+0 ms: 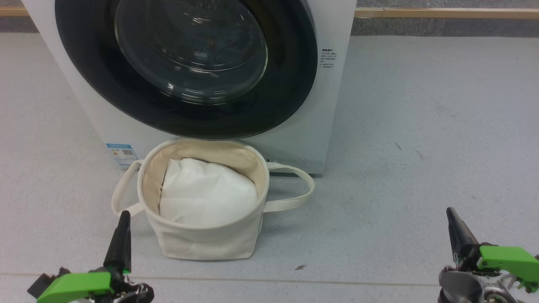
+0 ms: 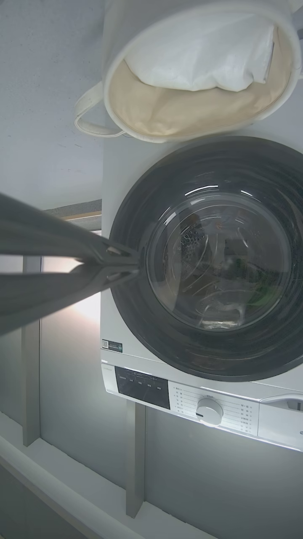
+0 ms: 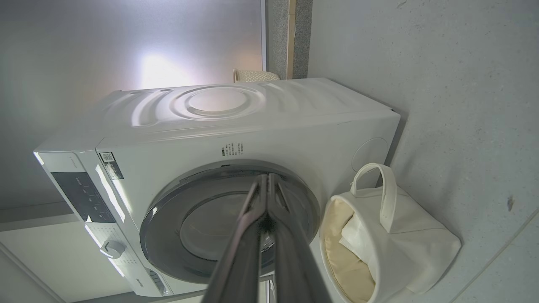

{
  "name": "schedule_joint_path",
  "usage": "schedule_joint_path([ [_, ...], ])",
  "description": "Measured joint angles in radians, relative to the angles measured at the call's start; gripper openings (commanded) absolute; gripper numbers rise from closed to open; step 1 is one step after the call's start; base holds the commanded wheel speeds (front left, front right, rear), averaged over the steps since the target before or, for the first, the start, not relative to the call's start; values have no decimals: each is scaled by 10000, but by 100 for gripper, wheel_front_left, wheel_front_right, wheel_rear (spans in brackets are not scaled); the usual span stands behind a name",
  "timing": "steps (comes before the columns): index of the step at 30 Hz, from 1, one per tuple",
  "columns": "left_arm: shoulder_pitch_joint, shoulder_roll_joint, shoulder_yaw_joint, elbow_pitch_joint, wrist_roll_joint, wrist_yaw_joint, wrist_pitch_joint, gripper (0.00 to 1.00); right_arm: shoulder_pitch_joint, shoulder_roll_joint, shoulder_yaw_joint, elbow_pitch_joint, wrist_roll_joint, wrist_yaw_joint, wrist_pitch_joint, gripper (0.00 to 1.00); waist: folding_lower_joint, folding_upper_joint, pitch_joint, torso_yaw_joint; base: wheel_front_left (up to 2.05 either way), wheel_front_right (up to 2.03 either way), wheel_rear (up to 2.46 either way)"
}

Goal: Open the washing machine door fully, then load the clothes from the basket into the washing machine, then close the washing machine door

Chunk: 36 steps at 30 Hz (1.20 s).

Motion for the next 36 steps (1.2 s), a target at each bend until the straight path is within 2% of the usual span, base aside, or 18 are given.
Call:
schedule_joint_path([
  [36,0,0,0,0,0,0,0,0,0,2,0,0,0,0,0,0,0,0,0,0,0,0,0],
])
